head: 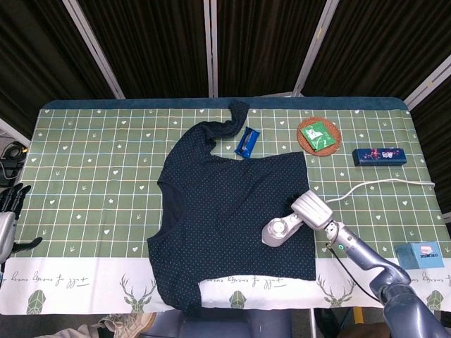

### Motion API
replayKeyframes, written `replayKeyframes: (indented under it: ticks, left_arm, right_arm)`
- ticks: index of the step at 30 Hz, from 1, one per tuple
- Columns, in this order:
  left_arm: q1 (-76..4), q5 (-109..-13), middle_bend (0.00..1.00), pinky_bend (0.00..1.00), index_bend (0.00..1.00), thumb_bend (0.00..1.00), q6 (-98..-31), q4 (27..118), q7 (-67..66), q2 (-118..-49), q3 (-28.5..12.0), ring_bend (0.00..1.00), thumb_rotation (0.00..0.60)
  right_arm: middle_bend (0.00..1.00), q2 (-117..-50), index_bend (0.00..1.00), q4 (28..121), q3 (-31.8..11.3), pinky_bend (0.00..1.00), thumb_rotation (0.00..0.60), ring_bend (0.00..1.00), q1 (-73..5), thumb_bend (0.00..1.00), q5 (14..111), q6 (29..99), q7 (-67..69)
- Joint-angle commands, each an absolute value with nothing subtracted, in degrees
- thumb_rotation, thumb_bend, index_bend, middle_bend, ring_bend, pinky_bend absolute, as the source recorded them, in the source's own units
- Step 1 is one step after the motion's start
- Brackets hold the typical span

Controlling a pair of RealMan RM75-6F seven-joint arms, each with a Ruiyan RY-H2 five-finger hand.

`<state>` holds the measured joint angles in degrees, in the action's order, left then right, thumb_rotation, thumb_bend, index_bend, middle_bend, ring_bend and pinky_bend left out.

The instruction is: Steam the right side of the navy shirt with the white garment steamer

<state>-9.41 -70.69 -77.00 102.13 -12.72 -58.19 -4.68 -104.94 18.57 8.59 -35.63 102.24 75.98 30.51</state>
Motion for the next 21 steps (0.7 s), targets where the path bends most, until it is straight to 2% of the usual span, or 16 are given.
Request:
replayKeyframes:
  ticks: [1,12,21]
  left_arm:
    - [-9.43,-70.68,0.0,0.0,0.0,0.0,-77.01,102.12,-12.67,-58.16,-4.72,0.0,0.6]
    - [-9.49,-70.57,0.0,0.0,0.0,0.0,-76.91,102.11,-12.57,-58.12,-4.71,0.0,0.6]
    - [-9.6,-70.54,0.0,0.0,0.0,0.0,-76.67,102.03,-12.48,-58.13,-4.65,0.0,0.6]
  right_arm:
    - [0.66,-105.52,0.81,17.22,8.57,0.85,0.6,0.62,-35.2,1.0,101.77,75.94,32.23]
    - [0.66,-106.98,0.81,17.55,9.74,0.85,0.6,0.62,-36.19,1.0,103.15,78.47,31.88]
    - [0.66,-106.89,0.81,21.86,10.87,0.85,0.6,0.62,-38.09,1.0,105.09,81.06,28.86]
